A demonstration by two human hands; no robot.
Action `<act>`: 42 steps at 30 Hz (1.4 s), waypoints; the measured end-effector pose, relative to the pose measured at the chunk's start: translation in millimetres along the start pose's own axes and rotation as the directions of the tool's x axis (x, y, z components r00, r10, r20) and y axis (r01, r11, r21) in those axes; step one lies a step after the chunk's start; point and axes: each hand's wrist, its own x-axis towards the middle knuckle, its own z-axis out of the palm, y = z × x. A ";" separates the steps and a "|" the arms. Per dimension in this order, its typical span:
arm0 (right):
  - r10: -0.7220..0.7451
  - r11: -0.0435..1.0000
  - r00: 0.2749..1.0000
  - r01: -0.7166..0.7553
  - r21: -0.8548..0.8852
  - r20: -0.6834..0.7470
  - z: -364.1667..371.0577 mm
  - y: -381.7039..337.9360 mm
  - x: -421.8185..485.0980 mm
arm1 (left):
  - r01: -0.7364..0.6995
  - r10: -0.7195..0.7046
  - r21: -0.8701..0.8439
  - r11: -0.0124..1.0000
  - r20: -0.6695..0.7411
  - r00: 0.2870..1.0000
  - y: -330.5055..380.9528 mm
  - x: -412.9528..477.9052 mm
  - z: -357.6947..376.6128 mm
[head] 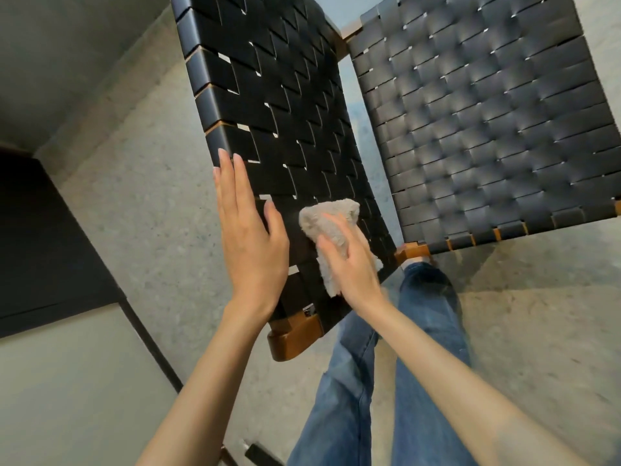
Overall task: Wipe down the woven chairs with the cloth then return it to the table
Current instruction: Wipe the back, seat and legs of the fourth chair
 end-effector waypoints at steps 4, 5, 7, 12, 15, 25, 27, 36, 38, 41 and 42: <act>-0.127 0.991 0.987 0.131 -0.034 0.097 5.0 -21.6 -20.9 | -0.012 0.012 -0.018 1.000 0.009 1.000 0.7 -0.6 -3.5; -0.147 0.986 0.985 0.153 -0.065 0.087 6.8 -20.2 -20.8 | -0.013 0.013 -0.020 1.000 0.009 1.000 0.7 -0.4 -3.6; -0.185 0.972 0.982 0.190 -0.141 0.045 8.1 -11.2 -16.2 | -0.004 0.004 -0.015 1.000 0.001 1.000 1.3 -0.4 -3.1; -0.288 0.947 0.958 0.285 -0.150 -0.001 -2.1 30.8 13.2 | 0.005 -0.005 0.009 1.000 -0.011 1.000 1.8 0.0 -1.8; -0.158 0.979 0.986 0.151 -0.134 -0.048 -13.4 64.8 38.6 | 0.004 -0.004 0.014 1.000 -0.010 1.000 0.9 0.2 -0.3; 0.310 0.946 0.945 -0.317 -0.061 -0.106 -38.8 140.3 102.9 | 0.003 -0.003 0.021 1.000 -0.027 1.000 -1.9 1.0 2.5; 0.318 0.943 0.940 -0.327 -0.061 -0.123 -35.6 135.7 97.8 | 0.003 -0.003 0.014 1.000 -0.029 1.000 -1.6 0.9 2.7; -0.111 0.990 0.994 0.108 0.095 0.024 -7.7 16.7 -11.9 | 0.005 -0.005 0.000 1.000 -0.028 1.000 -2.1 0.6 1.5; -0.238 0.968 0.970 0.232 0.095 0.046 2.8 -10.5 -30.5 | 0.001 -0.002 -0.038 0.999 -0.031 1.000 -2.0 0.8 1.0; -0.316 0.948 0.948 0.317 -0.011 0.030 12.4 -24.7 -41.5 | 0.022 -0.026 -0.114 0.993 -0.038 0.999 -1.6 1.1 0.0; -0.337 0.940 0.941 0.337 -0.042 0.017 12.9 -23.1 -40.5 | 0.023 -0.028 -0.118 0.993 -0.037 0.999 -1.6 1.0 -0.2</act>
